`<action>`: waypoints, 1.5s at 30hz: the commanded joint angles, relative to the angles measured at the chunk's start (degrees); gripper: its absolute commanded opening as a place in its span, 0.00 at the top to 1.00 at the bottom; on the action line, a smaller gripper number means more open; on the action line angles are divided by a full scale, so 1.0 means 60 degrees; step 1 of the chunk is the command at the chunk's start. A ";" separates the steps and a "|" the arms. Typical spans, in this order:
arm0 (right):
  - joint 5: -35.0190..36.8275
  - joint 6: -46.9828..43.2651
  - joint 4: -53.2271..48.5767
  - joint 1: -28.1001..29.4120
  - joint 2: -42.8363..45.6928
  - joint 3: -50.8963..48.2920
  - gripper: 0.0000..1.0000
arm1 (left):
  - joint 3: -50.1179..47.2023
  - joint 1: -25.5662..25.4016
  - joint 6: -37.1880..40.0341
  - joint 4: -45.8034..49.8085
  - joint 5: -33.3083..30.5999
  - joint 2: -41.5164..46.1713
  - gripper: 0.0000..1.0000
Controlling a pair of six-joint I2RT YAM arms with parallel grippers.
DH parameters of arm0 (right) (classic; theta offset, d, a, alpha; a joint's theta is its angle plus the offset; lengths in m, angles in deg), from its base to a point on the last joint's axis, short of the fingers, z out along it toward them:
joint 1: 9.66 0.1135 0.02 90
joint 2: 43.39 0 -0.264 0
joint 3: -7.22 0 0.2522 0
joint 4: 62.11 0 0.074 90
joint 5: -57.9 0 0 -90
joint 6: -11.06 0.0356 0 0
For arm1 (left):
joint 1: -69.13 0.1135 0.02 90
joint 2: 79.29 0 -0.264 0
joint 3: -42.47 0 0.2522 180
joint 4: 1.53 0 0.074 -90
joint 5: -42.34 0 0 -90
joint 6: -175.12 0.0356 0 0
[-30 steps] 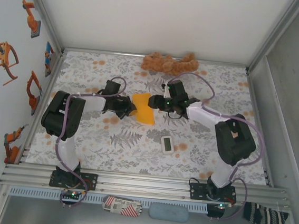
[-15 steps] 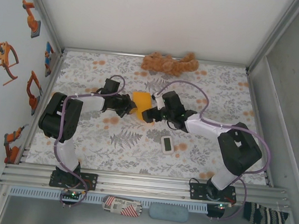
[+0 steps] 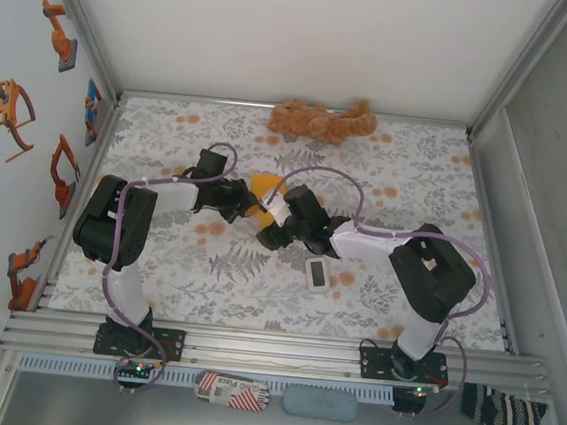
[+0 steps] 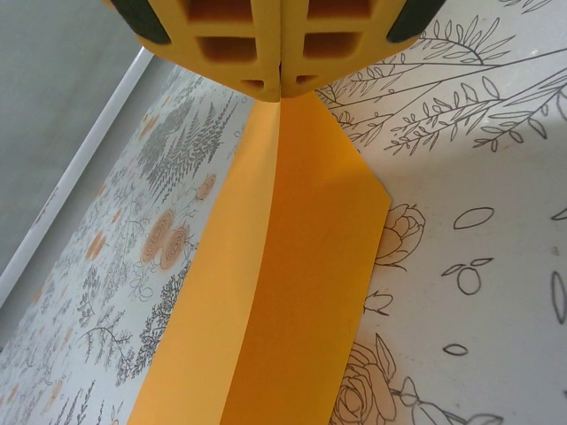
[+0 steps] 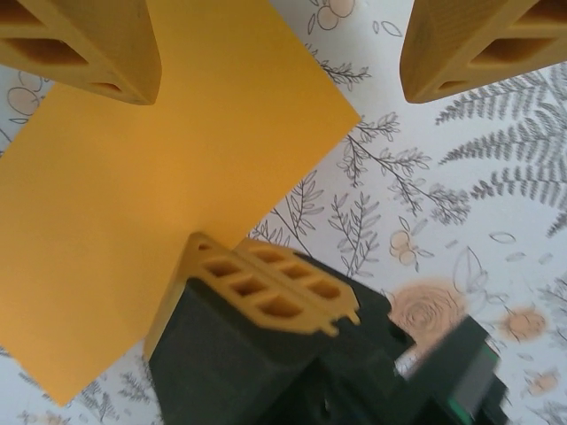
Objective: Fold a paper plane with a square sheet of paper (pick it up from the middle)
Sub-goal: Third fold the triangle at the center of the table.
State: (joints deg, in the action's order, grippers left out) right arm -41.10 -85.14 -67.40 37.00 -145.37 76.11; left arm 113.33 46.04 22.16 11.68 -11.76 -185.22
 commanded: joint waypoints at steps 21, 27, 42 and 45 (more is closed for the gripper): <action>0.0314 -0.1100 0.0830 0.0010 -0.0154 0.0113 0.68 | 0.0058 0.0033 -0.0127 0.0139 0.0225 0.0223 0.92; 0.0044 -0.1107 0.0594 0.0006 -0.0126 0.0200 0.87 | -0.0008 0.0041 -0.0138 0.0170 0.0228 0.0315 0.88; -0.1949 0.0518 0.0147 -0.0196 -0.0165 0.0184 1.00 | -0.0097 0.0812 0.1184 0.1562 -0.0827 0.2011 0.58; -0.2390 0.0992 0.0225 -0.0305 -0.0217 0.0157 1.00 | 0.0282 0.0599 0.1329 0.1547 -0.0747 0.1578 0.60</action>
State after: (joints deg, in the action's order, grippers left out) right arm -51.02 -83.89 -66.18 35.90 -147.64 76.11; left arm 112.74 50.73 27.23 19.48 -16.14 -174.44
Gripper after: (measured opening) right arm 0.049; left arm 0.403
